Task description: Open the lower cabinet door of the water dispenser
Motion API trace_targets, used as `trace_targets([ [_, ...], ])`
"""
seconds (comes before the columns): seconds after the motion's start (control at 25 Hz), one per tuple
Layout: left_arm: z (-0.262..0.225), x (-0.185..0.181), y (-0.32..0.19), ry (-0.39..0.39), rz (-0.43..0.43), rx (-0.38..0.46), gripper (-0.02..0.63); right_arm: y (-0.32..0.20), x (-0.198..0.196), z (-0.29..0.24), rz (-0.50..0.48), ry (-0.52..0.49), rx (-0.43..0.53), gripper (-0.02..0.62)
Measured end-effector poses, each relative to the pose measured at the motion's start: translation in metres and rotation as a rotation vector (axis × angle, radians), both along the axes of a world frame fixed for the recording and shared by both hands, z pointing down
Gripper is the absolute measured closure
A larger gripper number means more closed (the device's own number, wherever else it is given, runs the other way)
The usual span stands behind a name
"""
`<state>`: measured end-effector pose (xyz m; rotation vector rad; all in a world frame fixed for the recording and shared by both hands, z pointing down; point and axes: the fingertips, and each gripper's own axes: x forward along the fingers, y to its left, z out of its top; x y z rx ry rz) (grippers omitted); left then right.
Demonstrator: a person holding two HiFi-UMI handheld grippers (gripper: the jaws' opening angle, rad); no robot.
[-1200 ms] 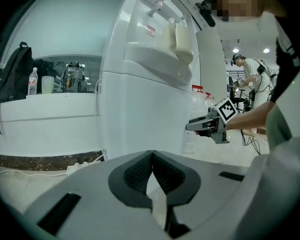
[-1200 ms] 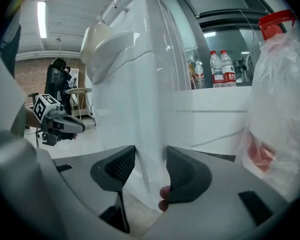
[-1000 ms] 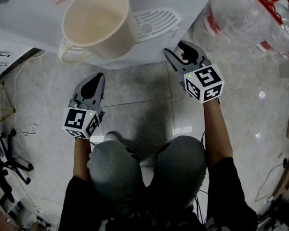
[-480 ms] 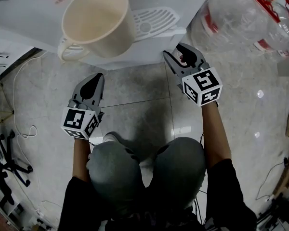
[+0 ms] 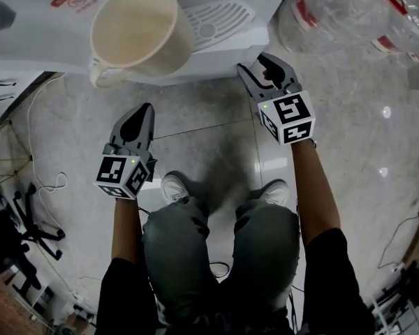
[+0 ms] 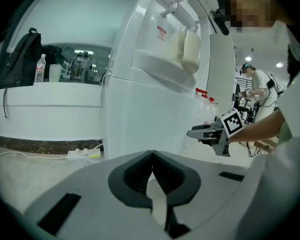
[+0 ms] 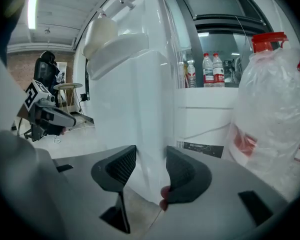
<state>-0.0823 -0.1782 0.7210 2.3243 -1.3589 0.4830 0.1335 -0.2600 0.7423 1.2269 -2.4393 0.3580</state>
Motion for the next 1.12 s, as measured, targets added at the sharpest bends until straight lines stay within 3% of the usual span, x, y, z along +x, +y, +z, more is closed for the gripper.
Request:
trace_targets([
  [0.24,-0.017,0.013,0.017,-0.029,0.067,-0.104,0.595,0.016,-0.002,-0.004,0.071,0.041,-0.067,0.396],
  [0.68,-0.03,0.016,0.033,0.001,0.142,-0.189,0.597,0.045,-0.007,-0.006,0.213,0.035,-0.091,0.396],
  [0.92,-0.035,-0.002,0.051,0.028,0.18,-0.25,0.597,0.067,-0.012,-0.007,0.32,0.05,-0.126,0.403],
  [1.12,-0.037,-0.006,0.056,0.03,0.208,-0.251,0.595,0.086,-0.015,-0.01,0.363,0.046,-0.133,0.405],
])
